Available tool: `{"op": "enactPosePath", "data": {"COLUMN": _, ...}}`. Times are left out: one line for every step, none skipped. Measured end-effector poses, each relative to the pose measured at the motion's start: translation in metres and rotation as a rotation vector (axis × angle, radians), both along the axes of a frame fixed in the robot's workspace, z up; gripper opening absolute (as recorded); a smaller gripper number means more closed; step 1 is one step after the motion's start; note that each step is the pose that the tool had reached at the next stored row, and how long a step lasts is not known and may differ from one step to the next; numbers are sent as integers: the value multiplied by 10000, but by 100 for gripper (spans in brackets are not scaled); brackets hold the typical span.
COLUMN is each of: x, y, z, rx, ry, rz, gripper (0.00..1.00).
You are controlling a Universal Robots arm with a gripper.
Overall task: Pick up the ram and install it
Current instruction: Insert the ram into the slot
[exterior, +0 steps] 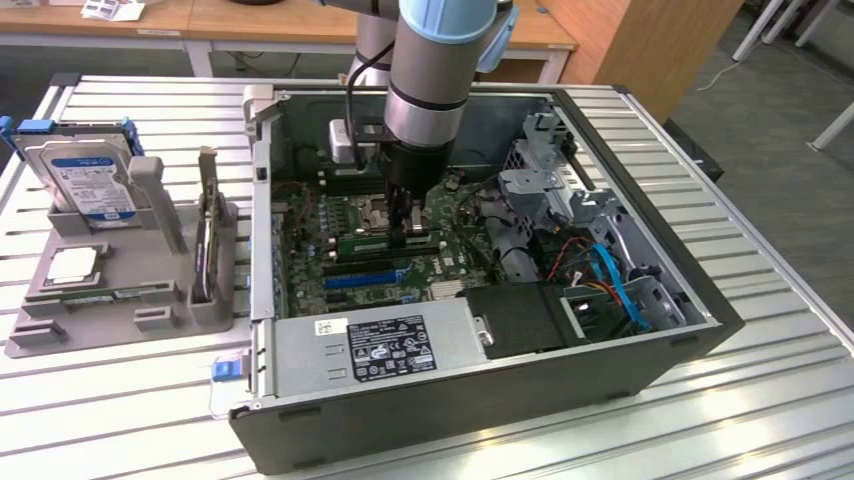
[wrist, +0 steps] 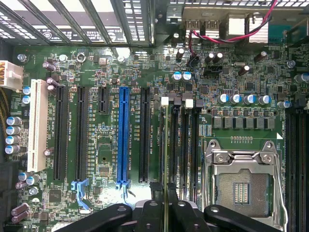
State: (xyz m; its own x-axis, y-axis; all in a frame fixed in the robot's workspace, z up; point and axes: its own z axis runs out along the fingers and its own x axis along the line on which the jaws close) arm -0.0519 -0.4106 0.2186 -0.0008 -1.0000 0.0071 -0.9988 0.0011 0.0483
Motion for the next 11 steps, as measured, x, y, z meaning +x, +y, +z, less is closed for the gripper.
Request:
{"op": "enactPosePath", "data": {"x": 0, "y": 1, "z": 0, "rx": -1, "ry": 0, "rz": 7, "gripper": 14}}
{"op": "enactPosePath", "data": {"x": 0, "y": 2, "z": 0, "rx": 0, "ry": 0, "rz": 19, "gripper": 14}}
{"op": "enactPosePath", "data": {"x": 0, "y": 2, "z": 0, "rx": 0, "ry": 0, "rz": 43, "gripper": 14}}
{"op": "enactPosePath", "data": {"x": 0, "y": 2, "z": 0, "rx": -1, "ry": 0, "rz": 55, "gripper": 14}}
{"op": "enactPosePath", "data": {"x": 0, "y": 2, "z": 0, "rx": 0, "ry": -1, "rz": 57, "gripper": 14}}
{"op": "enactPosePath", "data": {"x": 0, "y": 3, "z": 0, "rx": -1, "ry": 0, "rz": 62, "gripper": 14}}
{"op": "enactPosePath", "data": {"x": 0, "y": 3, "z": 0, "rx": -1, "ry": 0, "rz": 62, "gripper": 14}}
{"op": "enactPosePath", "data": {"x": 0, "y": 3, "z": 0, "rx": 0, "ry": 0, "rz": 63, "gripper": 14}}
{"op": "enactPosePath", "data": {"x": 0, "y": 3, "z": 0, "rx": -1, "ry": 0, "rz": 63, "gripper": 14}}
{"op": "enactPosePath", "data": {"x": 0, "y": 3, "z": -5, "rx": 1, "ry": -1, "rz": 63, "gripper": 14}}
{"op": "enactPosePath", "data": {"x": 0, "y": 3, "z": -9, "rx": 0, "ry": -1, "rz": 63, "gripper": 14}}
